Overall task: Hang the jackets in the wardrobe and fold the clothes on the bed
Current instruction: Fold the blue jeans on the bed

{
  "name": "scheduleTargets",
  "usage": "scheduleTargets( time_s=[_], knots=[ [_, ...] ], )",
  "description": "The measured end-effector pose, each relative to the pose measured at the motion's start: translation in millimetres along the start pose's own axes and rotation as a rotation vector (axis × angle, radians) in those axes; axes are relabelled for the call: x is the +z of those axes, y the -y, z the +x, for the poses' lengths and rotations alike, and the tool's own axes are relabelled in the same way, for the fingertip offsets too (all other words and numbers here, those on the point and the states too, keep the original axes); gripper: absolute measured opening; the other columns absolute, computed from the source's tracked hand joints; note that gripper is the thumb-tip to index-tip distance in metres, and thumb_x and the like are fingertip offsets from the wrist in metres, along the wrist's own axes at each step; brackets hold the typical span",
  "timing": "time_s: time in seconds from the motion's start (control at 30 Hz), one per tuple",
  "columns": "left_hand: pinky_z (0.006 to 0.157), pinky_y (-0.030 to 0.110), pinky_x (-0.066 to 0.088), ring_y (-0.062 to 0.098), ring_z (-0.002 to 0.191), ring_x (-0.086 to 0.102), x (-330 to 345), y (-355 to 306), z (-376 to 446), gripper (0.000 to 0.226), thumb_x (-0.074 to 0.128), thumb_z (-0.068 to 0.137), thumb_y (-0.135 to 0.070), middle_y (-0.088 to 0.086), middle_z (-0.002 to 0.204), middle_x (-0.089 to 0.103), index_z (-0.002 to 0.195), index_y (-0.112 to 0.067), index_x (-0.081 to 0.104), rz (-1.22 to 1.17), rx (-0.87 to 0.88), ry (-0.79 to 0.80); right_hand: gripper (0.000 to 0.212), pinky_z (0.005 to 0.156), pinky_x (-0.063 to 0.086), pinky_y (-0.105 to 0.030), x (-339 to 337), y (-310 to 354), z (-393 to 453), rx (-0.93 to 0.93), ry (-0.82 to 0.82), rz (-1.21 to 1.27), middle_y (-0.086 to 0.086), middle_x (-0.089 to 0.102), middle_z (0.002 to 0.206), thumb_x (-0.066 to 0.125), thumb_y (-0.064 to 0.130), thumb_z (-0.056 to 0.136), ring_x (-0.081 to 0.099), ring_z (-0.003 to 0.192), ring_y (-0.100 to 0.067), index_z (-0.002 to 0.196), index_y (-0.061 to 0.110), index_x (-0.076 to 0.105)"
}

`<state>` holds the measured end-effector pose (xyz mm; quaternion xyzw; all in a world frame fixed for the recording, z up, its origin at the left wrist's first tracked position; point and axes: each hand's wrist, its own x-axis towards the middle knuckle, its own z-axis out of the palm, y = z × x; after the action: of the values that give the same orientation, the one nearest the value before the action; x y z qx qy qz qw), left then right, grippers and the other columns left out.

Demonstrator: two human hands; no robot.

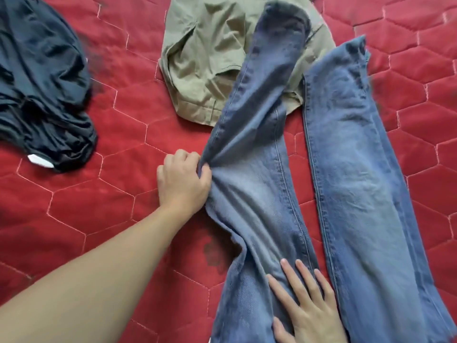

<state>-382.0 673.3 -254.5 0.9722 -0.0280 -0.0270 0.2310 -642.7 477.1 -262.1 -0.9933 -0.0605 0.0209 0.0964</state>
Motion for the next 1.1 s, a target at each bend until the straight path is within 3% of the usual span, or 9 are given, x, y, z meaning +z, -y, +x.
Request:
scheduleTargets(
  time_s=[0.1,0.23,0.37,0.47,0.6,0.7,0.83,0.93,1.1],
  knots=[
    [0.075,0.04,0.03,0.031,0.088,0.048,2,19,5,0.028,0.048,0.085,-0.04,0.007,0.093,0.054,0.081,-0.015,0.059,0.152,0.153,-0.014,0.025,0.083,0.034,-0.038,-18,-1,49,0.022,-0.099,0.178,0.009,0.062,0.102,0.056,0.05,0.074,0.055,0.096,-0.017,0.09,0.032,0.063],
    [0.072,0.039,0.03,0.03,0.081,0.048,7,26,17,0.031,0.043,0.085,-0.044,0.005,0.085,0.052,0.08,-0.018,0.058,0.139,0.192,-0.053,0.011,0.068,0.038,-0.034,-49,-2,195,0.057,-0.239,0.451,0.008,0.056,0.076,0.056,0.03,0.085,0.051,0.069,-0.012,0.078,0.022,0.058],
    [0.072,0.039,0.026,0.029,0.079,0.05,6,26,29,0.032,0.043,0.086,-0.043,0.004,0.081,0.052,0.079,-0.018,0.06,0.148,0.21,-0.077,0.018,0.073,0.034,-0.011,-71,-23,339,0.545,-0.429,0.679,0.0,0.055,0.105,0.06,0.031,0.088,0.049,0.073,0.004,0.102,0.02,0.058],
    [0.073,0.039,0.027,0.028,0.079,0.05,4,25,34,0.032,0.042,0.087,-0.044,0.003,0.082,0.052,0.078,-0.019,0.06,0.133,0.179,-0.078,0.049,0.079,0.032,-0.017,-84,-45,397,0.787,-0.329,0.663,-0.003,0.049,0.122,0.062,0.05,0.083,0.053,0.091,-0.002,0.12,0.019,0.053],
    [0.072,0.038,0.028,0.028,0.077,0.05,3,26,33,0.03,0.044,0.087,-0.043,0.002,0.081,0.052,0.077,-0.019,0.059,0.118,0.185,-0.053,0.059,0.054,0.038,-0.027,-104,-50,429,0.778,0.148,0.597,-0.005,0.059,0.074,0.064,0.069,0.073,0.053,0.062,-0.021,0.078,0.011,0.057],
    [0.072,0.039,0.03,0.028,0.076,0.05,4,27,32,0.03,0.044,0.087,-0.043,0.001,0.081,0.052,0.076,-0.02,0.059,0.116,0.175,-0.037,0.039,0.038,0.034,-0.017,-108,-44,437,0.681,0.346,0.448,-0.008,0.051,0.062,0.057,0.045,0.09,0.042,0.046,-0.02,0.076,0.009,0.054],
    [0.072,0.038,0.03,0.026,0.075,0.05,3,27,34,0.034,0.043,0.086,-0.046,0.0,0.08,0.051,0.074,-0.02,0.059,0.108,0.173,-0.042,0.036,0.063,0.034,-0.025,-112,-29,455,0.496,-0.09,0.377,-0.01,0.052,0.069,0.045,0.03,0.093,0.052,0.073,-0.022,0.064,0.01,0.054],
    [0.071,0.038,0.029,0.026,0.075,0.048,4,29,33,0.034,0.043,0.084,-0.046,0.001,0.08,0.052,0.073,-0.018,0.058,0.096,0.191,-0.061,0.045,0.05,0.028,-0.023,-130,-1,485,0.455,-0.366,0.572,0.003,0.039,0.051,0.045,0.028,0.093,0.045,0.054,-0.009,0.051,0.014,0.038],
    [0.066,0.037,0.03,0.03,0.066,0.052,4,30,36,0.022,0.038,0.074,-0.013,0.009,0.068,0.055,0.069,-0.014,0.06,0.22,0.224,-0.12,0.024,0.056,0.039,-0.025,-119,34,496,0.284,0.013,0.763,-0.002,0.055,0.072,0.046,0.035,0.094,0.051,0.059,-0.016,0.077,0.02,0.052]
  ],
)
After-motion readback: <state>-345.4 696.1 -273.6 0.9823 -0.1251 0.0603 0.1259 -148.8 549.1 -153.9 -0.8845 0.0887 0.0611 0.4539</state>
